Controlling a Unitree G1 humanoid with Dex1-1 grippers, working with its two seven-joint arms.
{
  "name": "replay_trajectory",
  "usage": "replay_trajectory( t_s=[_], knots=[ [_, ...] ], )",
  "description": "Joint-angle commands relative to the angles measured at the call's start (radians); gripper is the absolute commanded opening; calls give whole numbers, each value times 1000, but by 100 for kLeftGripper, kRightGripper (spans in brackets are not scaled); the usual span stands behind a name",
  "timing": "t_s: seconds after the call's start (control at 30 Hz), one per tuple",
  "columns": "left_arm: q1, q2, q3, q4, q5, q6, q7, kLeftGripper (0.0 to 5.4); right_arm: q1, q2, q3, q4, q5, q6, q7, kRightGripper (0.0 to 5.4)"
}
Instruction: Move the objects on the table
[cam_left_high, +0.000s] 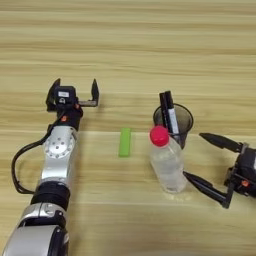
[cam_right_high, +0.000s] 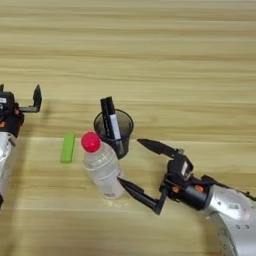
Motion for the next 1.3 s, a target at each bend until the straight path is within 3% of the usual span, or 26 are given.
replay_trajectory(
  t_s=[0.03, 0.33, 0.83, 1.3],
  knots=[
    [3, 4, -5, 1, 13, 13, 4, 536, -12, -12, 22, -10, -11, 24, 14, 540],
    [4, 9, -3, 1, 11, 14, 1, 536, -15, -14, 3, 21, -20, 10, 3, 540],
    [0, 13, -3, 11, 11, 12, 1, 536, -7, 14, 69, 6, -31, 24, 10, 540],
    [-1, 9, -5, 11, 13, 11, 5, 536, -62, 56, 135, 40, -73, 60, -22, 540]
  ],
)
